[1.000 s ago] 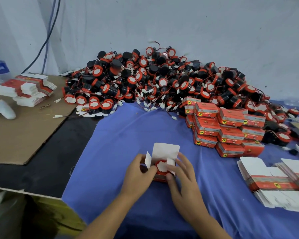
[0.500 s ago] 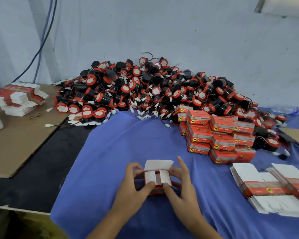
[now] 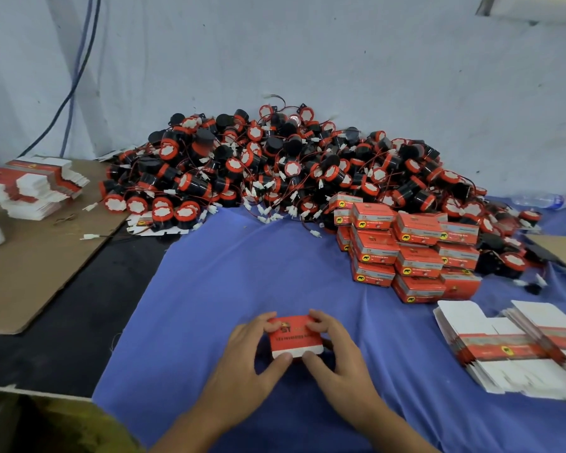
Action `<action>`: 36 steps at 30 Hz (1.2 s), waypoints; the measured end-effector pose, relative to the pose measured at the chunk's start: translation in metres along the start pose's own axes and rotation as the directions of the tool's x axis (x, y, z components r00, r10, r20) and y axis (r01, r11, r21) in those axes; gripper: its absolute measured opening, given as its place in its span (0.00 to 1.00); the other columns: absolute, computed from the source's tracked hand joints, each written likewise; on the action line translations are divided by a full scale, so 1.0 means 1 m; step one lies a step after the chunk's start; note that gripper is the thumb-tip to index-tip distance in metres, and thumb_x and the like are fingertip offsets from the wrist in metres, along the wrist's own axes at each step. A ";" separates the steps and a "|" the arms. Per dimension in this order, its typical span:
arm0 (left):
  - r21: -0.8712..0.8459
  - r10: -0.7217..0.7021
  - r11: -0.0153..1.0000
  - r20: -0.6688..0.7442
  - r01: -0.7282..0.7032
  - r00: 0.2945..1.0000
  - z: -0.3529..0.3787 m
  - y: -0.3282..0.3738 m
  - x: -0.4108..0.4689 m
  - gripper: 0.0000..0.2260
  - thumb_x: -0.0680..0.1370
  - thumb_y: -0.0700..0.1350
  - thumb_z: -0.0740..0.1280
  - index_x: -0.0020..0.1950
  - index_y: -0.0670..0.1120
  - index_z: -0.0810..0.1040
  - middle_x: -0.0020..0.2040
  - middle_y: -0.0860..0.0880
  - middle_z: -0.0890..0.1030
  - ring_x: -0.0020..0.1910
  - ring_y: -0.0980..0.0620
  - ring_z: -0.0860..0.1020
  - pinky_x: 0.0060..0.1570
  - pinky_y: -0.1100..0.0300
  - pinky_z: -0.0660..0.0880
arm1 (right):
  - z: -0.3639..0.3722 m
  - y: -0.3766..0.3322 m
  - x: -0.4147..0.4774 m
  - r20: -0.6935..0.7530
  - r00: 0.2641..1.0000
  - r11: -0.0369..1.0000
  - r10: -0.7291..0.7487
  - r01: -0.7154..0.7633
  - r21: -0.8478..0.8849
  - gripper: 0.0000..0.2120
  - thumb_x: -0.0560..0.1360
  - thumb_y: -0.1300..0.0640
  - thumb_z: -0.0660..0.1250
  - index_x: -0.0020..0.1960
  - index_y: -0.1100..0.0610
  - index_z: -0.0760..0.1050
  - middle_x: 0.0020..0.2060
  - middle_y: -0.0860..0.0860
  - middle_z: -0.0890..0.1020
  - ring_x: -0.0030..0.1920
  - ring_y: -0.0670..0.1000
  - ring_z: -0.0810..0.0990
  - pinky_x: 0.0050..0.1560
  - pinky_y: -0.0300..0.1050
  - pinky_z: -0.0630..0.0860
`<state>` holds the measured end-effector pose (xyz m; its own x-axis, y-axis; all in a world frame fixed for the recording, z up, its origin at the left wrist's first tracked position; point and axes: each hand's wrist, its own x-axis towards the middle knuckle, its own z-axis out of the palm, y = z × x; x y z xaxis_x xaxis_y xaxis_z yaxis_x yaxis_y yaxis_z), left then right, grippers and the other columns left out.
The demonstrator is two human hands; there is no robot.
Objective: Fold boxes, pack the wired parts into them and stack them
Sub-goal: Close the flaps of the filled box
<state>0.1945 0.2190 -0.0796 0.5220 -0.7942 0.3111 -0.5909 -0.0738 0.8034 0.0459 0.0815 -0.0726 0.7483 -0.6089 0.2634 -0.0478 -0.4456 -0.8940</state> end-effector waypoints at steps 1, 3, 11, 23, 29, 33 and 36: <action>-0.004 -0.014 1.000 -0.005 0.014 1.000 -0.001 0.001 0.000 0.22 0.74 0.63 0.66 0.67 0.66 0.69 0.65 0.70 0.69 0.67 0.63 0.70 0.61 0.69 0.71 | 0.000 0.000 0.000 -0.009 1.000 1.000 0.001 0.000 0.029 0.22 0.76 0.58 0.68 0.67 0.43 0.71 0.68 0.37 0.74 0.66 0.44 0.76 0.60 0.37 0.76; -0.031 -0.049 0.998 -0.019 0.049 0.999 -0.001 0.001 0.001 0.21 0.75 0.65 0.64 0.67 0.69 0.68 0.60 0.69 0.71 0.63 0.64 0.73 0.58 0.70 0.73 | 0.000 -0.001 0.001 -0.017 1.000 0.998 -0.004 0.005 0.065 0.21 0.78 0.59 0.70 0.67 0.44 0.72 0.66 0.42 0.76 0.64 0.47 0.79 0.58 0.40 0.78; -0.079 -0.023 0.997 -0.097 0.015 0.995 0.002 0.002 0.000 0.11 0.77 0.56 0.69 0.59 0.64 0.78 0.68 0.65 0.74 0.62 0.58 0.78 0.58 0.55 0.79 | 0.001 0.002 0.003 -0.078 0.995 0.998 -0.056 0.057 0.015 0.15 0.77 0.54 0.72 0.61 0.39 0.82 0.66 0.37 0.77 0.67 0.41 0.76 0.60 0.37 0.77; 0.161 0.187 0.976 -0.280 -0.146 0.942 0.005 0.008 -0.007 0.07 0.78 0.38 0.71 0.51 0.49 0.83 0.55 0.58 0.76 0.57 0.57 0.77 0.57 0.65 0.73 | 0.008 -0.004 -0.003 -0.033 0.971 0.888 -0.237 0.203 -0.412 0.17 0.82 0.58 0.65 0.70 0.52 0.76 0.72 0.46 0.72 0.72 0.43 0.71 0.71 0.42 0.69; 0.360 0.329 0.905 -0.259 -0.226 0.908 0.011 0.009 -0.010 0.03 0.78 0.37 0.71 0.50 0.44 0.81 0.52 0.54 0.78 0.54 0.56 0.75 0.55 0.64 0.74 | 0.013 -0.009 -0.008 -0.099 0.925 0.781 -0.367 0.249 -0.573 0.07 0.78 0.63 0.70 0.55 0.60 0.82 0.60 0.53 0.81 0.61 0.52 0.80 0.61 0.46 0.77; 0.460 0.362 0.855 -0.203 -0.238 0.910 0.010 0.014 -0.011 0.02 0.79 0.43 0.71 0.47 0.46 0.79 0.49 0.55 0.77 0.51 0.54 0.76 0.40 0.60 0.77 | 0.017 -0.013 -0.011 -0.044 0.920 0.693 -0.390 0.262 -0.671 0.07 0.71 0.64 0.74 0.46 0.58 0.79 0.57 0.51 0.81 0.59 0.52 0.80 0.40 0.41 0.80; 0.383 0.284 0.902 -0.184 -0.197 0.941 0.012 0.012 -0.013 0.03 0.80 0.49 0.67 0.48 0.51 0.78 0.57 0.60 0.73 0.57 0.59 0.74 0.48 0.67 0.75 | 0.018 -0.014 -0.010 -0.032 0.944 0.706 -0.329 0.224 -0.671 0.07 0.72 0.64 0.71 0.46 0.56 0.76 0.60 0.50 0.78 0.56 0.51 0.79 0.33 0.43 0.79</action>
<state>0.1733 0.2208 -0.0799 0.4368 -0.6572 0.6142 -0.8718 -0.1410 0.4691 0.0510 0.1059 -0.0699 0.7008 -0.4487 0.5546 -0.3104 -0.8918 -0.3292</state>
